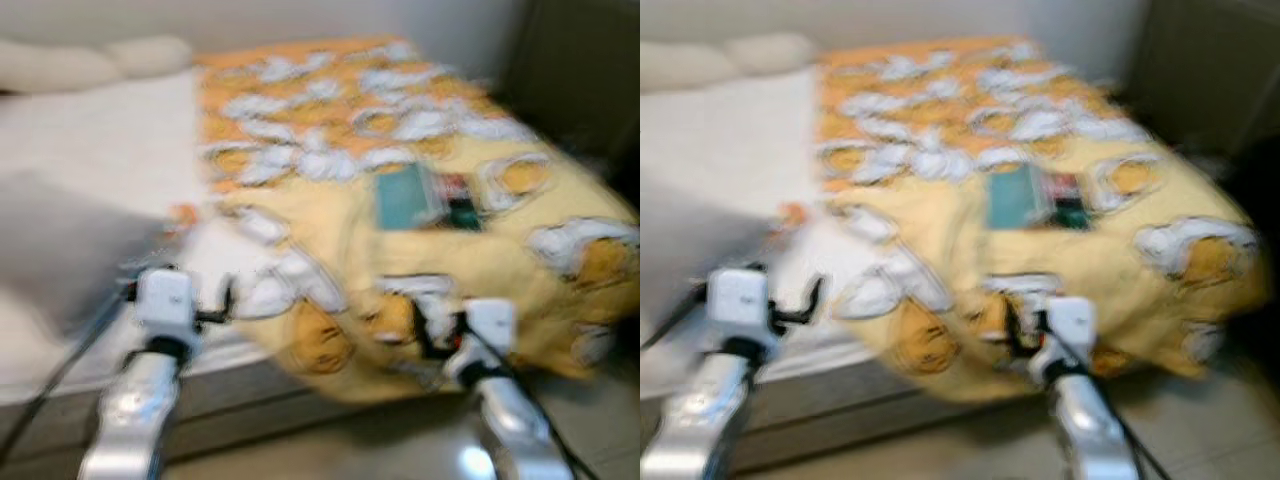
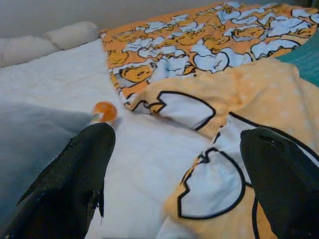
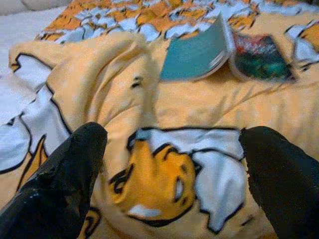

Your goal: Clean up the room

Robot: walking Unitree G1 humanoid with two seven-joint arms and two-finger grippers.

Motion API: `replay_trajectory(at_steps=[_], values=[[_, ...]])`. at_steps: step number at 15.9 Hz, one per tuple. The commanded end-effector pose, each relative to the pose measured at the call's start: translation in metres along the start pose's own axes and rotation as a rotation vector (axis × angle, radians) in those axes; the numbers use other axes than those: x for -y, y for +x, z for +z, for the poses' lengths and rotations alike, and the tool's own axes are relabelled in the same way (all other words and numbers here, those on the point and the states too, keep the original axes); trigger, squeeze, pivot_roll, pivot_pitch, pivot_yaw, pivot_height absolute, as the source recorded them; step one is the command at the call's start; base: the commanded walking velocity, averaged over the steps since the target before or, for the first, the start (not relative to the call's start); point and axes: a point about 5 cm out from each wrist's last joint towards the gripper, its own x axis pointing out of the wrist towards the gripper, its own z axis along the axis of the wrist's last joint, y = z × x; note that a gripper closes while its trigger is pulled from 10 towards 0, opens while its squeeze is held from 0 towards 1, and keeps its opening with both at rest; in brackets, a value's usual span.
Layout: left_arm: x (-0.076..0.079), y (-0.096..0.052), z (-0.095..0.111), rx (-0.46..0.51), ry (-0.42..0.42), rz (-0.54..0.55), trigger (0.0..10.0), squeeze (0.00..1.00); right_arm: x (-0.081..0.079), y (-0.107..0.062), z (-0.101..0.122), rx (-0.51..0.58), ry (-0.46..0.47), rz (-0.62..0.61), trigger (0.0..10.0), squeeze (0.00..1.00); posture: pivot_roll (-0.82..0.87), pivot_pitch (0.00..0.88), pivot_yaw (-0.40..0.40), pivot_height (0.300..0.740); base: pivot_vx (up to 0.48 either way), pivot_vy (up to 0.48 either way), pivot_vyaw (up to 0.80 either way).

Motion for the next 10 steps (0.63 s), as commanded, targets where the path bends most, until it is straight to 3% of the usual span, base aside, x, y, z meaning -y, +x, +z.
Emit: replay_trajectory(at_steps=[1, 10], values=[[-0.0052, 0.0005, 0.001, 0.002, 0.013, 0.019, 10.0, 0.0, -0.0046, 0.0023, 0.0049, 0.02, 0.025, 0.009, 10.0, 0.0, -0.02, 0.0, 0.053, 0.74, 0.0, 0.319, 0.0], [-0.0057, 0.0009, -0.001, 0.004, 0.007, 0.053, 10.0, 0.0, -0.011, 0.0104, 0.0044, 0.02, -0.009, 0.05, 10.0, 0.0, 0.02, 0.0, 0.025, 0.74, 0.0, 0.315, 0.0]])
